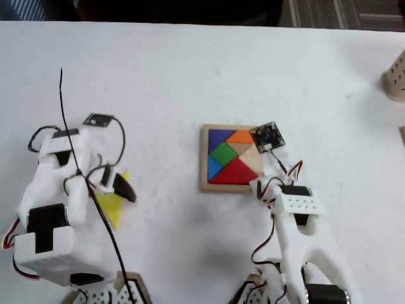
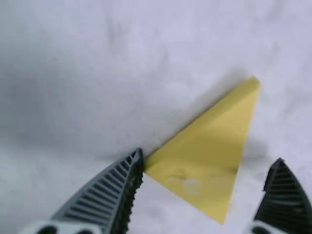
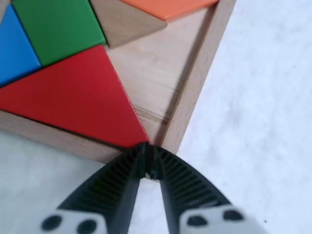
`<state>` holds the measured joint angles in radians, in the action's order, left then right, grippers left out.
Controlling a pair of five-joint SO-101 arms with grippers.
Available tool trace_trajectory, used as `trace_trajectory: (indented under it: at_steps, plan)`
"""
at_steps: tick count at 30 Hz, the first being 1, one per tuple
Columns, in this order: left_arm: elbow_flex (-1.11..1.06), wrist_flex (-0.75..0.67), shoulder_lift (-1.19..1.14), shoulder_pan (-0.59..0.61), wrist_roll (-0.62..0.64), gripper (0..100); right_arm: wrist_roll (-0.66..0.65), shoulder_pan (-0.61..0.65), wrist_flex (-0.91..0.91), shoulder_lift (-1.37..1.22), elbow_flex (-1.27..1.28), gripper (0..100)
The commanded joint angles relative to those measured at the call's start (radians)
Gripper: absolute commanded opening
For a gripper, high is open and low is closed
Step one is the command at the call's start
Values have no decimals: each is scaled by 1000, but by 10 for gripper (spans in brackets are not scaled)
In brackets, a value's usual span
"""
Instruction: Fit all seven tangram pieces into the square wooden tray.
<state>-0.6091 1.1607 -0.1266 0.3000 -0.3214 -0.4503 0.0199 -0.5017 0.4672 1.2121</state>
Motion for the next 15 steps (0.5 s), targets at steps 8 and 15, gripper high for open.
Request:
trace_trajectory:
  at_steps: [8,15]
  plan:
    - [-20,-20,-1,-128,-21,90,-5,-13,21,-13,-25,18]
    - [-14,23,-1,-137,-14,103,-5,-13,21,-13,-25,18]
